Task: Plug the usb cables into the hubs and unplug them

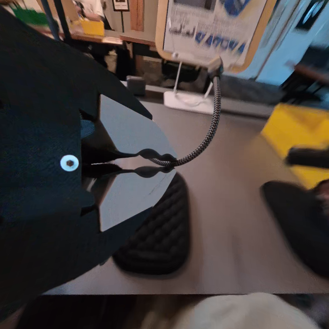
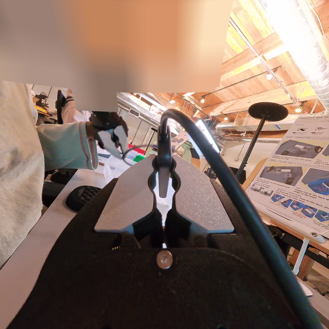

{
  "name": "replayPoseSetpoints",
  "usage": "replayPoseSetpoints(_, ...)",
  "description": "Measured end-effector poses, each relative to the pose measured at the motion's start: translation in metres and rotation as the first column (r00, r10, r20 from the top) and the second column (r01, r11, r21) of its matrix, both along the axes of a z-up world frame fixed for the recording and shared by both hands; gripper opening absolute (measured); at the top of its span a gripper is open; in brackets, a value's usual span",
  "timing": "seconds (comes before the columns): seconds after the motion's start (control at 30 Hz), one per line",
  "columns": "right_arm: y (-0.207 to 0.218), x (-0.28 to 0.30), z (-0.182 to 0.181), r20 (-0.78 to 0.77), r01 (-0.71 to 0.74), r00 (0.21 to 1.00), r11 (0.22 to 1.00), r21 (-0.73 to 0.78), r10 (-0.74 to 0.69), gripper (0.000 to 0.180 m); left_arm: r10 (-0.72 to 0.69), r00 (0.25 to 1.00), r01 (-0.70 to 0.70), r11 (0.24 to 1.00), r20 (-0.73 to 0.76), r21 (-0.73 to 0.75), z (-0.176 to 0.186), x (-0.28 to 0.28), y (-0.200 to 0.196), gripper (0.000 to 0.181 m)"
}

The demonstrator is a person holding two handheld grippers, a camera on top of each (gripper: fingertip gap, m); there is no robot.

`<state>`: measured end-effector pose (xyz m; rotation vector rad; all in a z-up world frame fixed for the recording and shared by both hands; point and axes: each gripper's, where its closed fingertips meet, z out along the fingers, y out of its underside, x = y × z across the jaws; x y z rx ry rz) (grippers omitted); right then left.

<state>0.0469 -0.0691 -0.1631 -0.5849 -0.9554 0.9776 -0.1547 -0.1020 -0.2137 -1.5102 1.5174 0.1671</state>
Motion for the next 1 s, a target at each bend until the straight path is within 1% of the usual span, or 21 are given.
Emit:
replayPoseSetpoints(0.07,0.000,0.000,0.000,-0.001,0.001,1.000,1.000,0.000,-0.001,0.013,0.035,0.979,-0.049,0.997,-0.200,-0.061,-0.035,-0.004,-0.003,0.006)
replayPoseSetpoints(0.17,-0.001,0.001,0.000,-0.001,0.000,1.000,1.000,0.000,0.000,0.013,0.081,0.883,-0.148,0.983,-0.463,-0.111,-0.075,-0.023,-0.008,0.006)
replayPoseSetpoints(0.23,-0.001,0.001,0.000,-0.001,0.000,1.000,1.000,0.001,0.000,0.013,0.084,0.817,-0.199,0.970,-0.570,-0.143,-0.094,-0.035,-0.014,0.006)
replayPoseSetpoints(0.3,0.000,0.000,0.000,-0.001,0.000,1.000,1.000,0.000,0.000,0.013,0.096,0.798,-0.253,0.950,-0.595,-0.186,-0.107,-0.041,-0.018,0.006)
replayPoseSetpoints(0.33,-0.001,0.001,-0.001,0.000,0.000,1.000,1.000,0.001,0.000,0.013,0.107,0.810,-0.275,0.938,-0.577,-0.212,-0.111,-0.040,-0.020,0.007)
replayPoseSetpoints(0.4,-0.001,0.000,-0.001,0.002,0.000,1.000,1.000,0.000,0.000,0.013,0.176,0.852,-0.330,0.912,-0.493,-0.243,-0.110,-0.038,-0.019,0.008)
replayPoseSetpoints(0.47,-0.001,0.000,-0.001,0.006,0.001,1.000,1.000,0.000,-0.001,0.013,0.259,0.894,-0.373,0.883,-0.366,-0.286,-0.103,-0.032,-0.017,0.023)
replayPoseSetpoints(0.53,0.000,-0.001,-0.002,0.011,0.002,1.000,1.000,0.000,-0.002,0.012,0.342,0.916,-0.395,0.864,-0.210,-0.312,-0.088,-0.025,-0.012,0.033)
replayPoseSetpoints(0.6,0.000,-0.002,-0.002,0.016,0.002,1.000,1.000,0.001,-0.002,0.013,0.410,0.912,-0.386,0.862,0.004,-0.328,-0.065,-0.014,-0.002,0.040)
replayPoseSetpoints(0.63,-0.001,-0.002,-0.003,0.017,0.001,1.000,1.000,0.002,-0.001,0.013,0.415,0.903,-0.354,0.866,0.113,-0.353,-0.055,-0.005,0.001,0.042)
replayPoseSetpoints(0.7,0.000,-0.002,-0.003,0.017,0.001,1.000,1.000,0.001,-0.001,0.013,0.429,0.854,-0.296,0.865,0.294,-0.405,-0.041,0.012,0.010,0.045)
replayPoseSetpoints(0.73,-0.001,-0.002,-0.003,0.017,0.001,1.000,1.000,0.002,-0.001,0.013,0.450,0.823,-0.289,0.857,0.347,-0.427,-0.039,0.019,0.018,0.044)
replayPoseSetpoints(0.77,-0.001,-0.002,-0.003,0.016,0.002,1.000,1.000,0.002,-0.002,0.013,0.457,0.811,-0.275,0.848,0.365,-0.453,-0.044,0.028,0.024,0.045)
replayPoseSetpoints(0.87,-0.001,-0.001,-0.002,0.012,0.008,1.000,1.000,0.003,-0.008,0.013,0.460,0.817,-0.219,0.806,0.349,-0.550,-0.071,0.055,0.038,0.045)
replayPoseSetpoints(0.9,-0.001,-0.001,-0.002,0.010,0.009,1.000,1.000,0.003,-0.009,0.013,0.472,0.817,-0.228,0.792,0.331,-0.566,-0.079,0.059,0.043,0.045)
replayPoseSetpoints(1.0,0.000,0.000,-0.002,0.003,0.009,1.000,1.000,0.003,-0.009,0.013,0.535,0.812,-0.363,0.776,0.234,-0.515,-0.094,0.048,0.061,0.044)
